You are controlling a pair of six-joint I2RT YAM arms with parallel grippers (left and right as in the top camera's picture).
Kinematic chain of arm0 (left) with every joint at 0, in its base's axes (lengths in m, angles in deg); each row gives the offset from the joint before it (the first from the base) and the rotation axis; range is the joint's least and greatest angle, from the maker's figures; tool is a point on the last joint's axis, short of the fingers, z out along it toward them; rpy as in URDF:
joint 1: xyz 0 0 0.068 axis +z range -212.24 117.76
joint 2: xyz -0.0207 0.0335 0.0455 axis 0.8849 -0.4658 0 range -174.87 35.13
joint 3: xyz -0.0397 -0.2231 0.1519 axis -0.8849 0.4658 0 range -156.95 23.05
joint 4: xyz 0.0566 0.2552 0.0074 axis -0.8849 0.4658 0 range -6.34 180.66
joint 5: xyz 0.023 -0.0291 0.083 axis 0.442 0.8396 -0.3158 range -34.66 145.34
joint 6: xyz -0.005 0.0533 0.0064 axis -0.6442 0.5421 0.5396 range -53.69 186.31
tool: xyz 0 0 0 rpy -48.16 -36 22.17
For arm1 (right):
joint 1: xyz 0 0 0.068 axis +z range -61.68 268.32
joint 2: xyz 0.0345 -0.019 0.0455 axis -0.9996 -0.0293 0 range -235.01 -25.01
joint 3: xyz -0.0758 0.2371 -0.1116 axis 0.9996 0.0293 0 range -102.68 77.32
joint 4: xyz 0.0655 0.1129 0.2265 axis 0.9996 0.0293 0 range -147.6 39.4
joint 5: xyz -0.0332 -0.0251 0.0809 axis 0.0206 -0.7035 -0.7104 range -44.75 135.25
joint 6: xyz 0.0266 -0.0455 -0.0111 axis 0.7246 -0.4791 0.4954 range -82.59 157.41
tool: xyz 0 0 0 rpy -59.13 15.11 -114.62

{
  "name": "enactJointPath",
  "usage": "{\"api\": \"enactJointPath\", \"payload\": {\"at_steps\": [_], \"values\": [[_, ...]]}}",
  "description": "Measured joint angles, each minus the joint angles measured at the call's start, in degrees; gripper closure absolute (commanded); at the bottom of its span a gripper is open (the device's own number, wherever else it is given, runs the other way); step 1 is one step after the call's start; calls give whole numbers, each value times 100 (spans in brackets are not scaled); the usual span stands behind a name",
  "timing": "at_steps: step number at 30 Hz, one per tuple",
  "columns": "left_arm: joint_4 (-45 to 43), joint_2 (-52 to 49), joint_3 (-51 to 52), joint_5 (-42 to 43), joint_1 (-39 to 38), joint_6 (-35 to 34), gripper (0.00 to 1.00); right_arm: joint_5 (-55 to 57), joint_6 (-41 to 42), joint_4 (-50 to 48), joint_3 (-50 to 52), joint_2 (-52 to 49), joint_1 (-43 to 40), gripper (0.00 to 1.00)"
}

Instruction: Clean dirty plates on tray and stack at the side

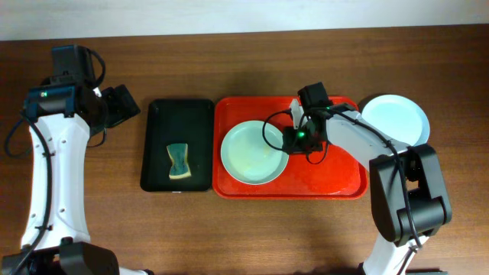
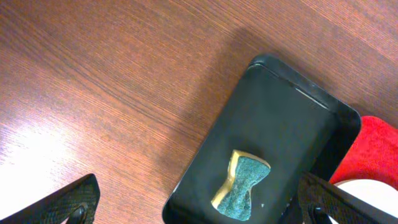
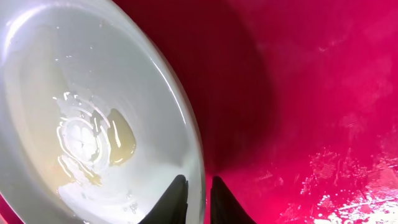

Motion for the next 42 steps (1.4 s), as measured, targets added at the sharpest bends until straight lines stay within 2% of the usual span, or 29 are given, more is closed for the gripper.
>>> {"api": "enactJointPath", "payload": {"at_steps": [11,18,42], "values": [[0,0,0,0,0,0,1,0,-7,-50,20,2,0,86],[0,0,0,0,0,0,1,11,-7,-66,20,0,0,96],[0,0,0,0,0,0,1,42,11,-87,31,2,0,96]]}}
